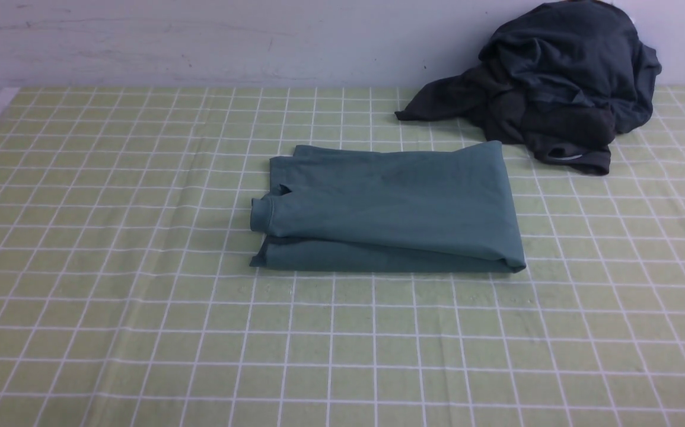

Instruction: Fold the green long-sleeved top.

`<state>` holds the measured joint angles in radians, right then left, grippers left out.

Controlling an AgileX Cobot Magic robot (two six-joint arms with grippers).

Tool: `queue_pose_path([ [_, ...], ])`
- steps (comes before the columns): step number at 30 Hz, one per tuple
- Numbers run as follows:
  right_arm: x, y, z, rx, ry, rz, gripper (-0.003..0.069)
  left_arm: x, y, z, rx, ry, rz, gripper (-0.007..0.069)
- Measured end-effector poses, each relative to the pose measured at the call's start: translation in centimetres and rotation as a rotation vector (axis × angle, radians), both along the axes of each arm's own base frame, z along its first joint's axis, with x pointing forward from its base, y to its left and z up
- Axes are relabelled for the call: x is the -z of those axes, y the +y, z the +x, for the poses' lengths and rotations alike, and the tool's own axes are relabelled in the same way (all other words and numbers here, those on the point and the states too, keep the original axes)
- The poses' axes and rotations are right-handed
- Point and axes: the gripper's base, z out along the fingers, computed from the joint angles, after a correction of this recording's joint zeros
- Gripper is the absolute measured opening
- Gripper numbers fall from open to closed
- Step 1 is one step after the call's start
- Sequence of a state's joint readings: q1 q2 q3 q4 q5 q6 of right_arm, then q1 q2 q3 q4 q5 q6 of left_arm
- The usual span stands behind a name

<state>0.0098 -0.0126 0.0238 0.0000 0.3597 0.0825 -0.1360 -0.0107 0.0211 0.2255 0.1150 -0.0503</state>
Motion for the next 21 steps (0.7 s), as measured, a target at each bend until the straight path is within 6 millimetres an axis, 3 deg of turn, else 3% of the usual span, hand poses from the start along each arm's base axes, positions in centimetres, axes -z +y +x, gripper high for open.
queue_pose_path([
  [5, 0.0, 0.0, 0.0, 0.0, 0.001, 0.0, -0.0014, 0.0, 0.2, 0.0, -0.041, -0.011, -0.079, -0.0001],
  [12, 0.0, 0.0, 0.0, 0.0, 0.001, 0.0, -0.0014, 2.3, 0.2, -0.3, -0.058, 0.249, -0.069, -0.0001],
  [21, 0.0, 0.0, 0.0, 0.0, 0.001, 0.0, -0.0014, 2.4, 0.2, -0.3, -0.052, 0.256, -0.037, -0.0001],
])
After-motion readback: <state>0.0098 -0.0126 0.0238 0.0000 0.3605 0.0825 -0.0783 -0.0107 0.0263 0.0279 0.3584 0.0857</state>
